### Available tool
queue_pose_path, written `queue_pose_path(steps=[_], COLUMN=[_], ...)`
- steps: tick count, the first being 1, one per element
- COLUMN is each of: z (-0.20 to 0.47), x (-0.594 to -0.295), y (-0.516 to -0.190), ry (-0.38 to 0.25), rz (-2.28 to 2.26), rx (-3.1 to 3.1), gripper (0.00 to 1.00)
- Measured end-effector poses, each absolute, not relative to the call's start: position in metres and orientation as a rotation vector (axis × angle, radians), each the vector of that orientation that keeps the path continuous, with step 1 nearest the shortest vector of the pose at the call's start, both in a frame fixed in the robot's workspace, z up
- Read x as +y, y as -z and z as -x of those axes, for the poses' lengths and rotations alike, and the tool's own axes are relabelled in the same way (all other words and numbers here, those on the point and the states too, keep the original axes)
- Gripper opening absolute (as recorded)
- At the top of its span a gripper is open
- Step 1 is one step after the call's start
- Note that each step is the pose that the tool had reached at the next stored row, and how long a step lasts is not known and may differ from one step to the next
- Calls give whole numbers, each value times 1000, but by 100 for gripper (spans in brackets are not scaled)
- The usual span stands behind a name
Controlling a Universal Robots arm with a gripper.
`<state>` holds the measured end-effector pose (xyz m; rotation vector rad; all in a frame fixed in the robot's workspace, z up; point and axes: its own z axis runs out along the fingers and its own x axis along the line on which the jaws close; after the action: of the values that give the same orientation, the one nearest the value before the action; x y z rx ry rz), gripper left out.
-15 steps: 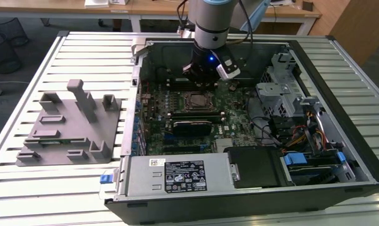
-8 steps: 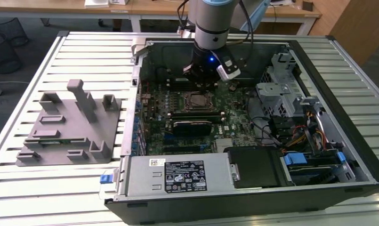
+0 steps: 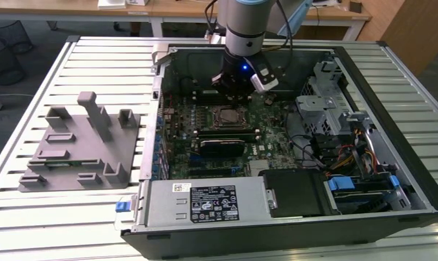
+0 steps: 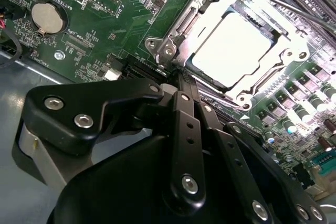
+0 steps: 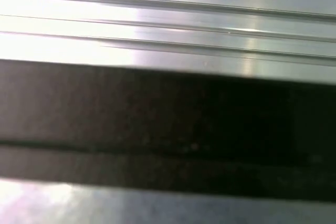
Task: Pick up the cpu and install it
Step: 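Install the first cpu locking lever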
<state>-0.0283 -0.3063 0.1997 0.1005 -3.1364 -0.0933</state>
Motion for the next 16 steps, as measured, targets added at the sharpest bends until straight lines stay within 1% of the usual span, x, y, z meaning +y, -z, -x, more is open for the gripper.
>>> queue_pose_path(steps=[10, 16], z=[27, 26], x=[-306, -306], y=[-197, -199], ry=[48, 50], rz=[-100, -100], rx=[-3135, -3136], gripper=[11, 11])
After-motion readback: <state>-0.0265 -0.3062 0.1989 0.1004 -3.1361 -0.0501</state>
